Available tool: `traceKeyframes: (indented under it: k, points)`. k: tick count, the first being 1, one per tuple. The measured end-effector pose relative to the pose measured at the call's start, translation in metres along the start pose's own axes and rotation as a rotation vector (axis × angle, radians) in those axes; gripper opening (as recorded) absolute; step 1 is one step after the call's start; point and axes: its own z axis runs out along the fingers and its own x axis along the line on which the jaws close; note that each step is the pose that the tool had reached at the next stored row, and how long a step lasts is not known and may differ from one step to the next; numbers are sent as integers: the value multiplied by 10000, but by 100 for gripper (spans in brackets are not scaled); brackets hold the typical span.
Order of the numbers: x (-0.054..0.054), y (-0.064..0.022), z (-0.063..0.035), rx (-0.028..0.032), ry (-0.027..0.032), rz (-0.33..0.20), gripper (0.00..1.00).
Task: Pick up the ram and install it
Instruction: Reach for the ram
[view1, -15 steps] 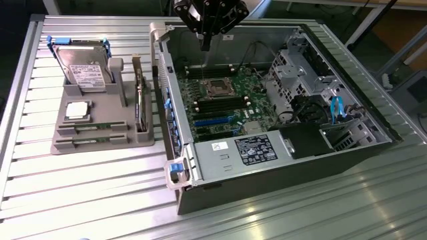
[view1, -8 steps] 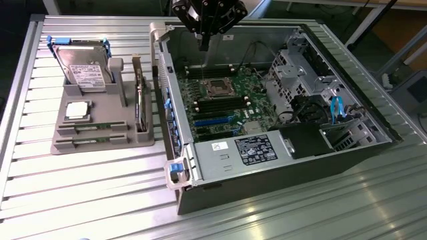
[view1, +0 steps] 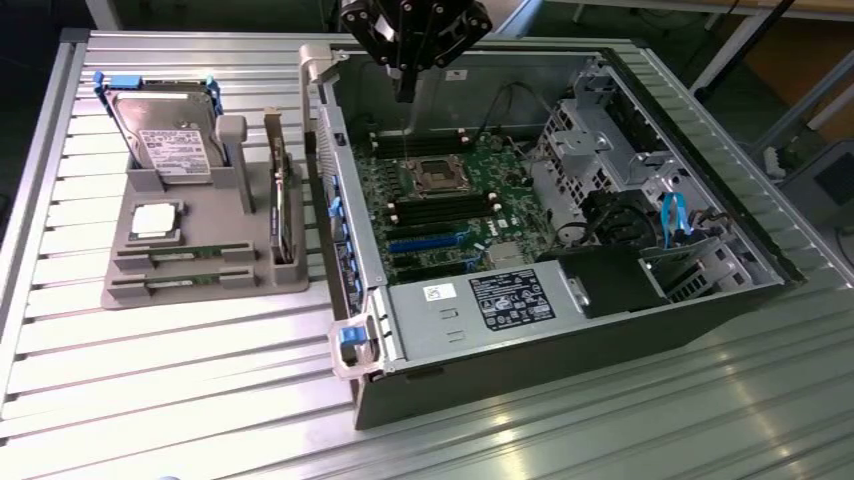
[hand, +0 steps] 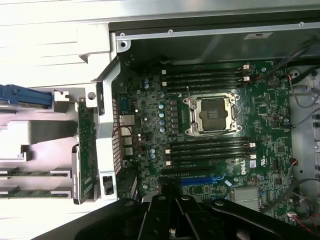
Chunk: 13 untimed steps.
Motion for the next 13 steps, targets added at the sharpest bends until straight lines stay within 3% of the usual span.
traceKeyframes:
  k: [9,13]
  points:
    - [28,-2,-1,0,0,0,9]
    - [88,-7,-2,0,0,0,9]
